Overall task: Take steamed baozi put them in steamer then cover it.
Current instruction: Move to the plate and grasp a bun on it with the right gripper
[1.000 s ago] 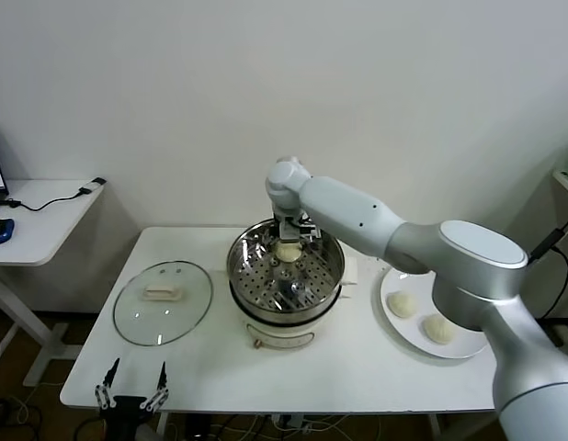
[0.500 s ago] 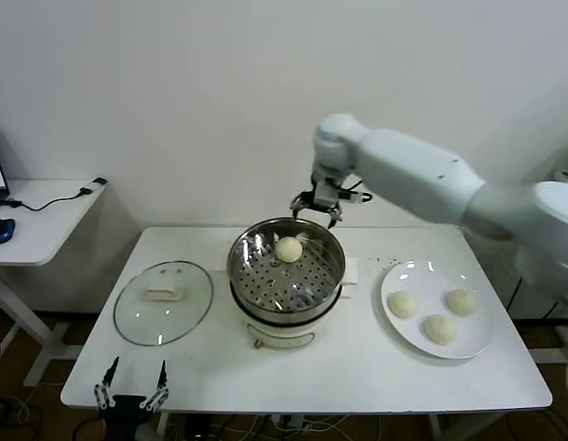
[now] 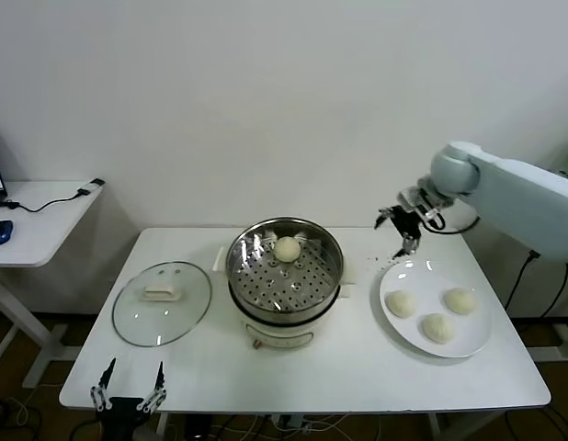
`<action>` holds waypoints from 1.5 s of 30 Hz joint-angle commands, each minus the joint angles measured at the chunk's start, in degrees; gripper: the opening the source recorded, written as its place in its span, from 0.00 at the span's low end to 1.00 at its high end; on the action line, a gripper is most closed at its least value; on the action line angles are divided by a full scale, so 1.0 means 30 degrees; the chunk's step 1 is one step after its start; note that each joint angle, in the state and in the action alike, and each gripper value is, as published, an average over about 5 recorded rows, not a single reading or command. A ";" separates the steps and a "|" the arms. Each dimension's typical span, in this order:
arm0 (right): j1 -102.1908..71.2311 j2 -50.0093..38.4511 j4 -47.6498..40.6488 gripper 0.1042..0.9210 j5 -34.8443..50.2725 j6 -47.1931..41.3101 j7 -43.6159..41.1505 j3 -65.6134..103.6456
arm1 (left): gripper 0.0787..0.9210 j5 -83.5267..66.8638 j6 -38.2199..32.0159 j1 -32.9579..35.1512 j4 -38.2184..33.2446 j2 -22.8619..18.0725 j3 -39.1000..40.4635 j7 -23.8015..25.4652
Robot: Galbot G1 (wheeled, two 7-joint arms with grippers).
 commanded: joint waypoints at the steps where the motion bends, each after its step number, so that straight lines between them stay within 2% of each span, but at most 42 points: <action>1: -0.3618 -0.2181 -0.0184 0.88 0.0923 -0.3485 0.0070 0.1628 | 0.88 -0.0033 0.0011 0.0047 -0.0045 -0.0005 -0.0038 -0.0008; 11: -0.7403 0.0356 -0.3402 0.88 -0.1642 -0.2872 0.0076 0.4827 | 0.88 -0.0013 0.0039 0.0106 0.0115 -0.0023 -0.0188 -0.0034; 31: -0.7742 0.2883 -0.6239 0.87 -0.2871 -0.1956 -0.0063 0.5715 | 0.88 0.0275 0.0008 0.0040 0.0486 -0.0158 -0.0107 -0.0079; 45: -0.6889 0.2575 -0.5979 0.75 -0.2009 -0.1815 -0.0268 0.5401 | 0.88 0.0334 0.0004 0.0042 0.0457 -0.0169 -0.0085 -0.0107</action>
